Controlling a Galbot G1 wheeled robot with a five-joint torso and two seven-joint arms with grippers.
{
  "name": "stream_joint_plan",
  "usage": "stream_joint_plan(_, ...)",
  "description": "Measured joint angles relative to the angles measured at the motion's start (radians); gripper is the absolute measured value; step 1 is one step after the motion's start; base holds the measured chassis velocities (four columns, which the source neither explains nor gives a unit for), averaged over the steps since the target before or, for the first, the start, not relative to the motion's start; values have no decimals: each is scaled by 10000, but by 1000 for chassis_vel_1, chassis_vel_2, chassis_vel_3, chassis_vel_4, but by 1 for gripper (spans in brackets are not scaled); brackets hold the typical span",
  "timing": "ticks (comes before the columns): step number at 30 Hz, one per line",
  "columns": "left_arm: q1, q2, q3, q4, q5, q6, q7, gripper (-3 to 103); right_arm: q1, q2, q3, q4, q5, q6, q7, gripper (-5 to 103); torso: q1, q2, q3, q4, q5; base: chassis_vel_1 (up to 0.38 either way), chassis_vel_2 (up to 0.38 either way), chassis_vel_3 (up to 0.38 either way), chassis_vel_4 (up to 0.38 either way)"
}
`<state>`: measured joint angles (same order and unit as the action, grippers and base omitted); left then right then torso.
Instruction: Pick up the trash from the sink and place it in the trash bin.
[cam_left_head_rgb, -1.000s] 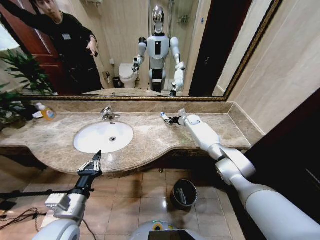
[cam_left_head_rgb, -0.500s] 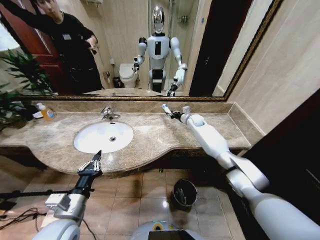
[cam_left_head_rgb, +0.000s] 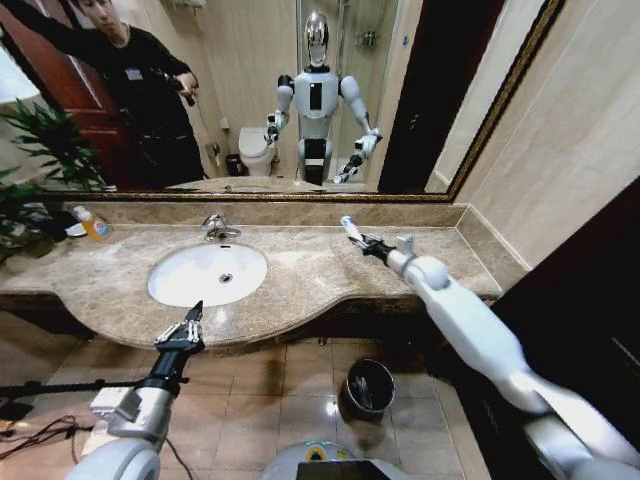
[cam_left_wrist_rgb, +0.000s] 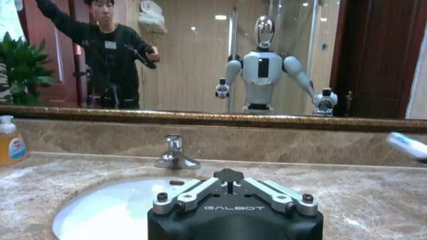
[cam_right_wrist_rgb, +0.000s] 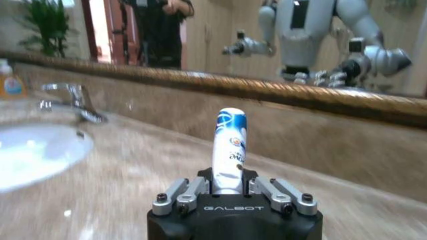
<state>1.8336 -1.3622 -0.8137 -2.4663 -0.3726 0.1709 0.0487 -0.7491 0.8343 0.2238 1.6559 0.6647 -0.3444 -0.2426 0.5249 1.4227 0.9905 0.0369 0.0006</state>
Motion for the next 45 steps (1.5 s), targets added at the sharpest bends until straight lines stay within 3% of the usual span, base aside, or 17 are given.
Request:
stream_joint_plan(6,0,-1,0,0,0,0,1,0,-1990,-1145,1535,900,293,380,-496,25,-2,1,-1,-3,-2,0,0,0,0)
stream_joint_plan(17,0,0,0,0,0,0,0,0,-4651,-1695,3573,1608,721,1219,-884,25,0,1,0,-2,-4,0,0,0,0)
stream_joint_plan(22,0,0,0,0,0,0,1,0,-5880,-1115,4283,1560,418,1907,-1418,25,0,1,0,-2,-2,0,0,0,0)
stream_joint_plan(25,0,0,0,0,0,0,1,0,-6619,-413,4455,1273,-129,2974,-1742,25,-1,0,0,-1,-6,0,0,0,0)
stream_joint_plan(31,0,0,0,0,0,0,2,0,-6843,309,4411,532,-651,4084,-2007,25,-1,0,0,-1,-12,0,0,0,0)
stream_joint_plan(35,0,0,0,0,0,0,1,0,-6945,1336,4277,-667,-1046,5124,-2199,25,1,0,1,-1,-8,0,0,0,0)
stream_joint_plan(41,0,-1,0,0,0,0,0,0,-6795,1868,4233,-1976,-1624,5849,-2930,25,0,0,0,-2,-10,0,0,0,0)
stream_joint_plan(45,0,0,0,0,0,0,0,0,-6307,2426,4218,-3481,-2646,6303,-3367,25,1,0,1,-2,-5,0,0,0,0)
